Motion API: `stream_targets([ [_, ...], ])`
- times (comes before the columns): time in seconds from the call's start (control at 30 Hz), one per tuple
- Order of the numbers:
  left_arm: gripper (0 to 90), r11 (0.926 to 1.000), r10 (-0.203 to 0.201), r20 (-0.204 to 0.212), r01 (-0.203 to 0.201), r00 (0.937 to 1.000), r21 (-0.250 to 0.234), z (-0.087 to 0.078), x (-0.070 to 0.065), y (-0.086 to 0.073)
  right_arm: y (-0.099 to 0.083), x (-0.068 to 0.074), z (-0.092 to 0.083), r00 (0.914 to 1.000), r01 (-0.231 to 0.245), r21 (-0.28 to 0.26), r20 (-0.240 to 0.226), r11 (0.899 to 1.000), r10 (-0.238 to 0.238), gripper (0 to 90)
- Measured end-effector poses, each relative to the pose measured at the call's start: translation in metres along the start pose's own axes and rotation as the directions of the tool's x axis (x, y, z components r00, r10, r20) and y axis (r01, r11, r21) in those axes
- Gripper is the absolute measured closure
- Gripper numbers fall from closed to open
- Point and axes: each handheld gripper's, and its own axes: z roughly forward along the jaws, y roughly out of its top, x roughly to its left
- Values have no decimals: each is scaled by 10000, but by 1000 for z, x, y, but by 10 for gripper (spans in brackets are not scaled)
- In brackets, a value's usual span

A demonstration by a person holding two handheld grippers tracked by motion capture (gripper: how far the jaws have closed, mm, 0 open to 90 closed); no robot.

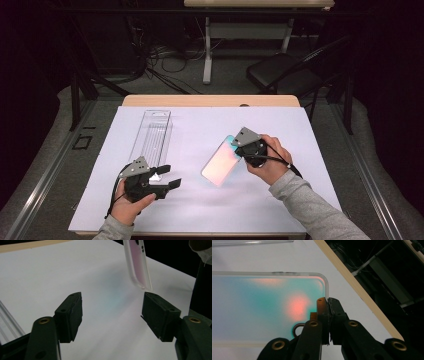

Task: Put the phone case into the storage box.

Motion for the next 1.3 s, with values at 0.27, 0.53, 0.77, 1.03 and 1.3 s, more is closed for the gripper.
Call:
stream_targets([
  [0.27,403,9999,48,117,-46,9999,-117,8,-3,17,7,3,-7,9991,384,-156,209,9991,-381,887],
  [0.53,433,9998,131,189,-133,9997,125,14,-2,32,13,5,-11,9973,682,-318,304,9972,-673,887],
  [0.77,432,9990,-407,758,390,9963,239,20,-3,41,16,8,-11,9954,892,-383,390,9953,-877,887],
  [1.03,438,9977,-581,796,550,9951,408,33,-4,47,23,12,-12,9928,1151,-489,379,9922,-1133,887],
  [1.3,467,9970,-668,1078,622,9919,454,43,-7,52,25,16,-11,9909,1298,-562,428,9899,-1275,887],
])
